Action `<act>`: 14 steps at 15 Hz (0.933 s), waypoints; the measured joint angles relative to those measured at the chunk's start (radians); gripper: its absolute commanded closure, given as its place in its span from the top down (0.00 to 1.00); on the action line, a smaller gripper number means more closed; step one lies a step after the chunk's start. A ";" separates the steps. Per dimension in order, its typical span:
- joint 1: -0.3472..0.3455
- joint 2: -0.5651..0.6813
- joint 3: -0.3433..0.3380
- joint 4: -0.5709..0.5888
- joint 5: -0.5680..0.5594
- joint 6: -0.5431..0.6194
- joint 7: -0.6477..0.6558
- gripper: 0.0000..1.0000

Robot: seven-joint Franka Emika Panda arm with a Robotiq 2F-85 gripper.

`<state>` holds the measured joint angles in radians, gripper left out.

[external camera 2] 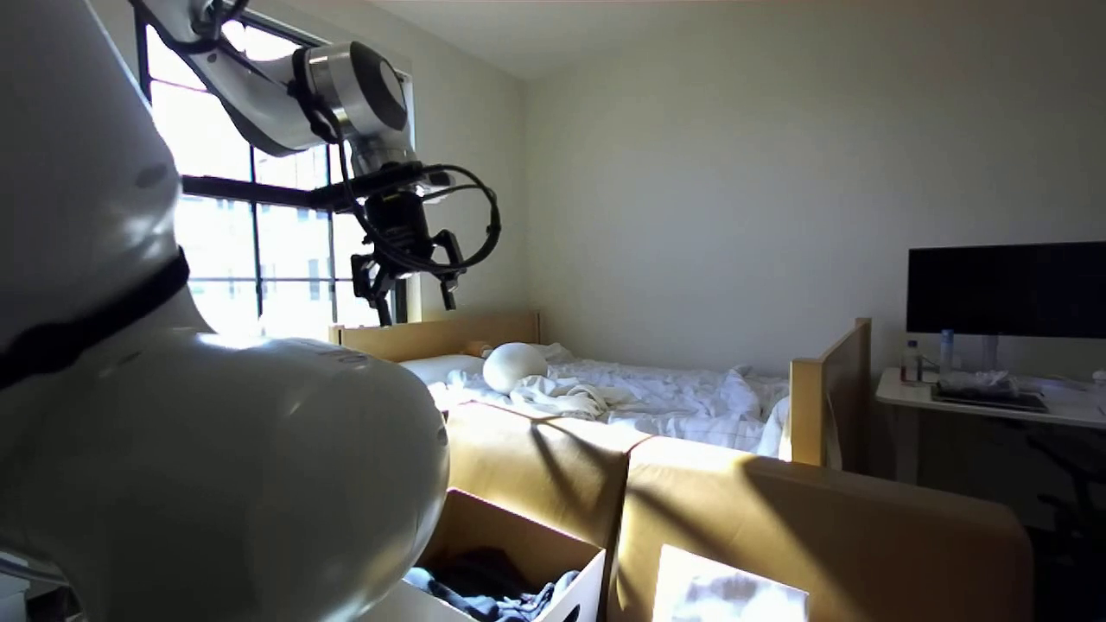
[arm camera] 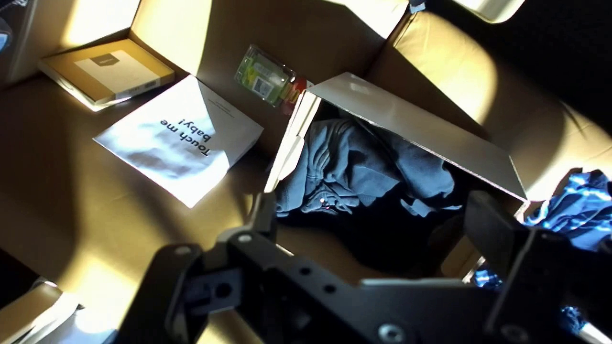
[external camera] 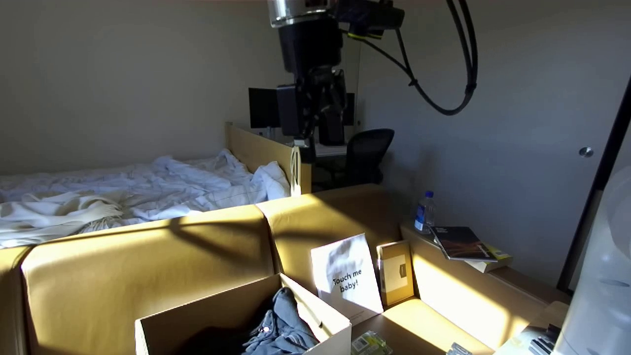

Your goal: Remove the black jersey from the box

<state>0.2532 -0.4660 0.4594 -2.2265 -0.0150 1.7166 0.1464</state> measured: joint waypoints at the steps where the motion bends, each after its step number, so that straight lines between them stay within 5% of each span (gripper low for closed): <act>1: 0.019 0.059 0.025 0.021 0.025 0.010 0.013 1.00; 6: 0.012 0.389 0.114 0.095 0.081 0.063 0.154 1.00; 9: 0.040 0.571 0.072 0.163 0.076 0.106 0.231 1.00; 14: 0.077 0.564 0.043 0.172 0.076 0.104 0.231 1.00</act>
<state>0.3307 0.0985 0.5020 -2.0550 0.0610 1.8206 0.3774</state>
